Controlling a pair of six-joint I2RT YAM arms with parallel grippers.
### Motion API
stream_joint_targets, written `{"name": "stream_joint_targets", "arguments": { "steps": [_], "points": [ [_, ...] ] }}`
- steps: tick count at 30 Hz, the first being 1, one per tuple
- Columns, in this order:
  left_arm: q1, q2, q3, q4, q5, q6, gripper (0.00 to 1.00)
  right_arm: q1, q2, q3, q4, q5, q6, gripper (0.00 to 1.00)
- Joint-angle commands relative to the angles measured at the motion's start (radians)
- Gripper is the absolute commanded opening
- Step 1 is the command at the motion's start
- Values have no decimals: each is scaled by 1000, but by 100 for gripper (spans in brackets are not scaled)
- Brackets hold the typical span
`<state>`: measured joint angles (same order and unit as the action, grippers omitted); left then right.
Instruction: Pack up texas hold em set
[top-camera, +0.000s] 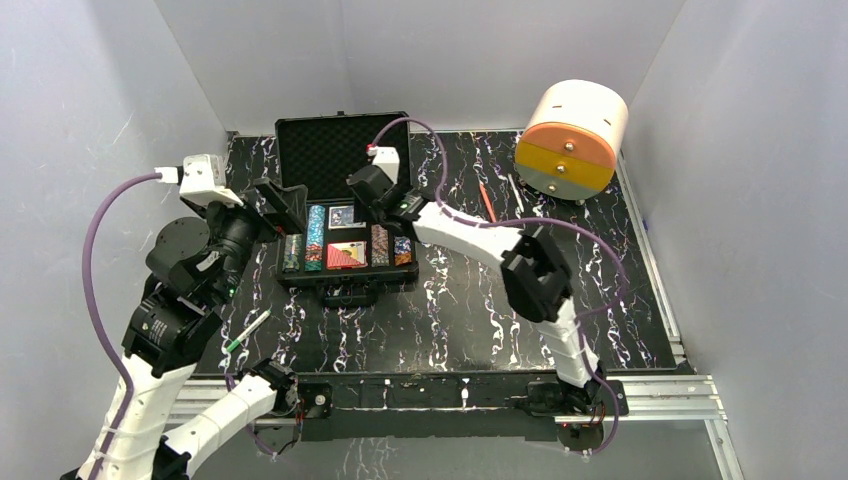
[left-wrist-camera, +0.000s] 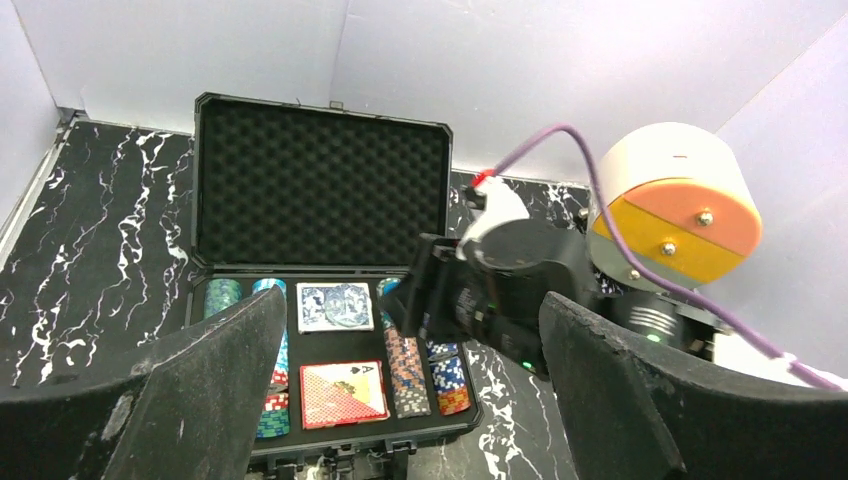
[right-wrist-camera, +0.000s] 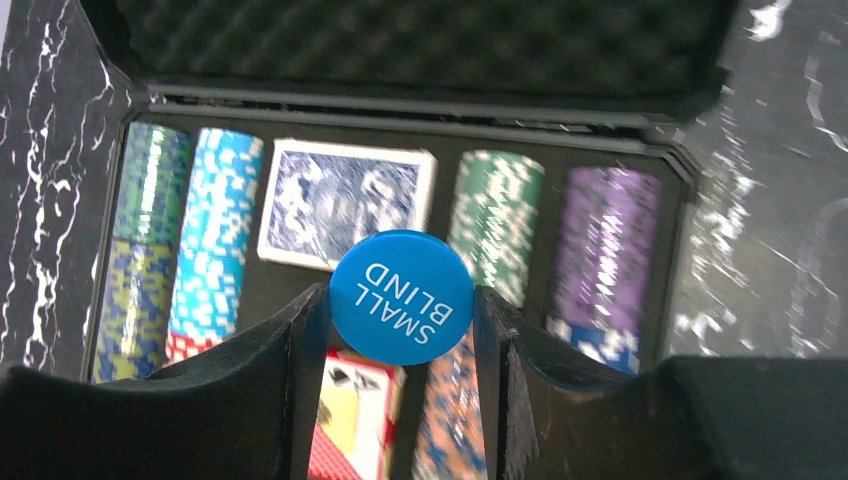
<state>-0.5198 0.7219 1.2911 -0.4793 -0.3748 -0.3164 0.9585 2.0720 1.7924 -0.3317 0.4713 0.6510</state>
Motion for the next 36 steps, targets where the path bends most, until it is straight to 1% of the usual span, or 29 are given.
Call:
{"name": "stream_joint_targets", "arguments": {
  "steps": [1, 5, 8, 11, 15, 18, 26, 29, 32, 36],
  "points": [
    [3, 2, 21, -34, -10, 23, 97, 16, 145, 220, 48, 38, -25, 48],
    [3, 1, 2, -36, -8, 22, 97, 32, 255, 369, 46, 51, -83, 49],
    [2, 8, -13, -32, -4, 19, 98, 32, 313, 434, 26, 64, -107, 49],
    [1, 22, -18, -33, -12, 37, 98, 32, 329, 433, 17, 62, -119, 50],
    [3, 35, -22, -30, -32, 40, 98, 32, 322, 386, 41, 42, -140, 53],
    [1, 37, -24, -30, -55, 36, 98, 32, 336, 403, 8, 38, -151, 55],
    [1, 30, -17, -36, -90, 46, 98, 31, 363, 414, -6, 6, -154, 59],
    [2, 33, -7, -42, -99, 56, 98, 31, 364, 419, -13, -4, -149, 64],
    [3, 34, 2, -46, -106, 67, 98, 31, 351, 418, -24, 6, -139, 76],
    [2, 34, 14, -51, -117, 74, 98, 31, 313, 418, -23, -7, -136, 81]
  ]
}}
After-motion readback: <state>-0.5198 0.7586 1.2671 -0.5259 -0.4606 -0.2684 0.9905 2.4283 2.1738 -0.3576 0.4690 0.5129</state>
